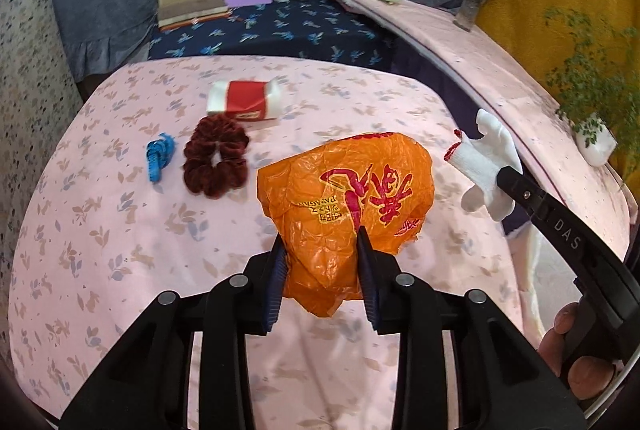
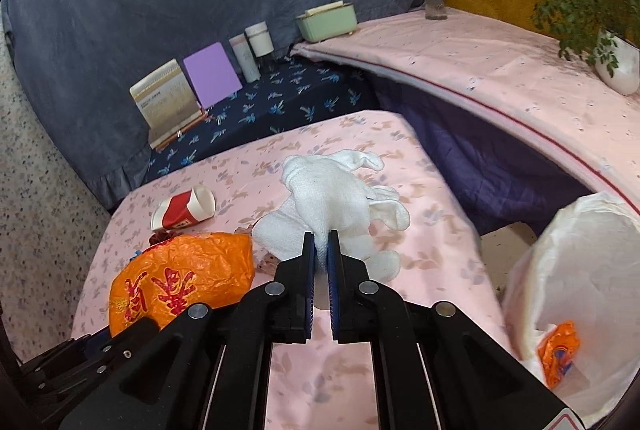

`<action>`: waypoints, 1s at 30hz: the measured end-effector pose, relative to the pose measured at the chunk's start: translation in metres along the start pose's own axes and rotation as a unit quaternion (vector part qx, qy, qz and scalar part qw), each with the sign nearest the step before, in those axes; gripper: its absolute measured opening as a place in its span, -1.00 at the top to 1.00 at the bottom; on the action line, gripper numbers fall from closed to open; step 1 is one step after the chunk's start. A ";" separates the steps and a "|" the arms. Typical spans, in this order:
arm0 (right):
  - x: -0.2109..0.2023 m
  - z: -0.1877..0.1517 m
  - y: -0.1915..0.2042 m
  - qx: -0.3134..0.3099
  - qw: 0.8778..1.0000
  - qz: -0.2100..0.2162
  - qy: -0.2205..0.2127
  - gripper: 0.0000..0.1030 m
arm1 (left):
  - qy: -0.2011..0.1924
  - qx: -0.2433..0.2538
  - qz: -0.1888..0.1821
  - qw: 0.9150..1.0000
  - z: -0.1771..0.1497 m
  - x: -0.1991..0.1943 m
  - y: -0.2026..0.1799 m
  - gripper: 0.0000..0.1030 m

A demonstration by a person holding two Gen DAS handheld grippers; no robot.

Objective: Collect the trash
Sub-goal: 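Carry the orange printed bag and white glove over the bin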

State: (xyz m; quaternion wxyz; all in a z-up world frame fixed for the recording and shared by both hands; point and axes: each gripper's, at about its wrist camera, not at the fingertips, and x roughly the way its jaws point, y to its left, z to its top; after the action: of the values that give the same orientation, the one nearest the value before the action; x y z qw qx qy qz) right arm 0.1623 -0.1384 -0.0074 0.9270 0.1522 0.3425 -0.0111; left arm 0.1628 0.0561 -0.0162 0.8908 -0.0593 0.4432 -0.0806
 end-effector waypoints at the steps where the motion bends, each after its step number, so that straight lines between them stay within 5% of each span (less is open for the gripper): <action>1: -0.006 0.000 -0.005 0.003 1.000 -0.001 -0.004 0.88 | -0.002 0.005 -0.002 1.000 -0.001 -0.003 -0.006 0.40; 30: -0.130 -0.029 -0.180 0.122 0.985 -0.097 -0.072 0.88 | -0.011 0.172 -0.076 0.982 -0.036 -0.024 -0.206 0.39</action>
State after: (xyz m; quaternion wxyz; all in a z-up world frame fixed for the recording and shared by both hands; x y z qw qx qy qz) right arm 0.0221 -0.3130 0.0054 0.9184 0.2288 0.2838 -0.1539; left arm 0.1013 -0.1421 0.0176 0.8839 0.0607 0.4068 -0.2227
